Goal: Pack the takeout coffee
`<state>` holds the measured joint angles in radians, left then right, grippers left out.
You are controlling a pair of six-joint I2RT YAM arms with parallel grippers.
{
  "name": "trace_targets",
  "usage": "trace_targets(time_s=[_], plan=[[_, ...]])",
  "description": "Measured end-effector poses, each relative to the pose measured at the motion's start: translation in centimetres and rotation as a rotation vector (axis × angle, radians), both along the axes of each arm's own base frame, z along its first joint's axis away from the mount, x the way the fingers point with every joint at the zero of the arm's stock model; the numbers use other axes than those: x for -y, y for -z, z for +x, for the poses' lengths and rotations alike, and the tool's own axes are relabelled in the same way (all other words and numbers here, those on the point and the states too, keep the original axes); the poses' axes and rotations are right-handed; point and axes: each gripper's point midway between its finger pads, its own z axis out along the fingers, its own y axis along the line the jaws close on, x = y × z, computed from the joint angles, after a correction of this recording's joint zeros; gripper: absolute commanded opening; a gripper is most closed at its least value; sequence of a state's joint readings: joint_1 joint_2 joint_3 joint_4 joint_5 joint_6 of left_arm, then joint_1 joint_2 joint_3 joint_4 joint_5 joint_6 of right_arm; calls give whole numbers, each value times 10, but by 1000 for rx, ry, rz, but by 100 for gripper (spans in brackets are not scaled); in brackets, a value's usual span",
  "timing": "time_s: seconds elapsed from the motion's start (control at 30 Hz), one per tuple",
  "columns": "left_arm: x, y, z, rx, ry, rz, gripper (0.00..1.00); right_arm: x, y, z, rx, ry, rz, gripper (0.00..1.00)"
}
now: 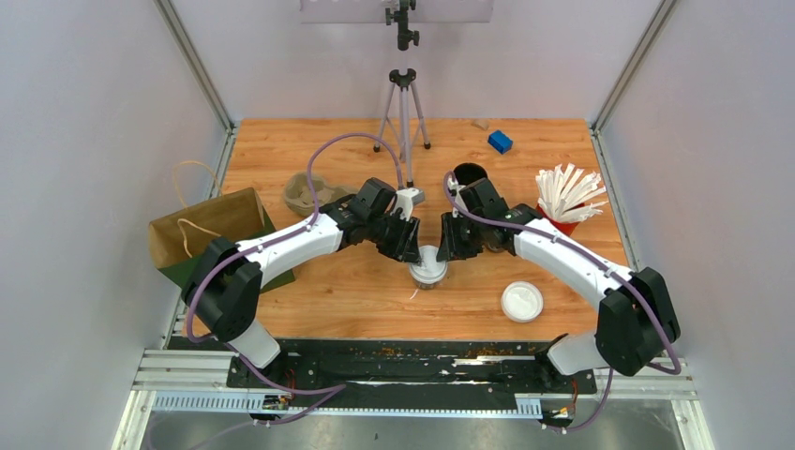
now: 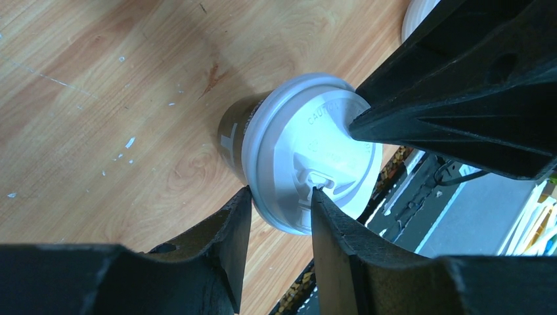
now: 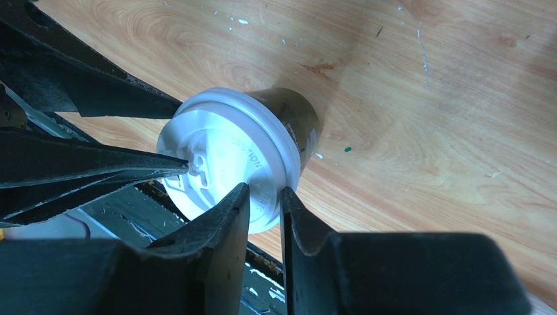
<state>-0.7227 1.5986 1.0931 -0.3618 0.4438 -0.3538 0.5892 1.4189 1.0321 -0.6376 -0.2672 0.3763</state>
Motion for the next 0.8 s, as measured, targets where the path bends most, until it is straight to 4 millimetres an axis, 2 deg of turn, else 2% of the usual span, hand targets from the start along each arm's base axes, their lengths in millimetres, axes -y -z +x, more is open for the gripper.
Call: trace_targets(time_s=[0.33,0.8], plan=[[0,1,0,-3,-1,2,45,0,6,0,6,7,10,24],[0,2,-11,-66,-52,-48,45,-4,0,-1,1,-36,17,27]])
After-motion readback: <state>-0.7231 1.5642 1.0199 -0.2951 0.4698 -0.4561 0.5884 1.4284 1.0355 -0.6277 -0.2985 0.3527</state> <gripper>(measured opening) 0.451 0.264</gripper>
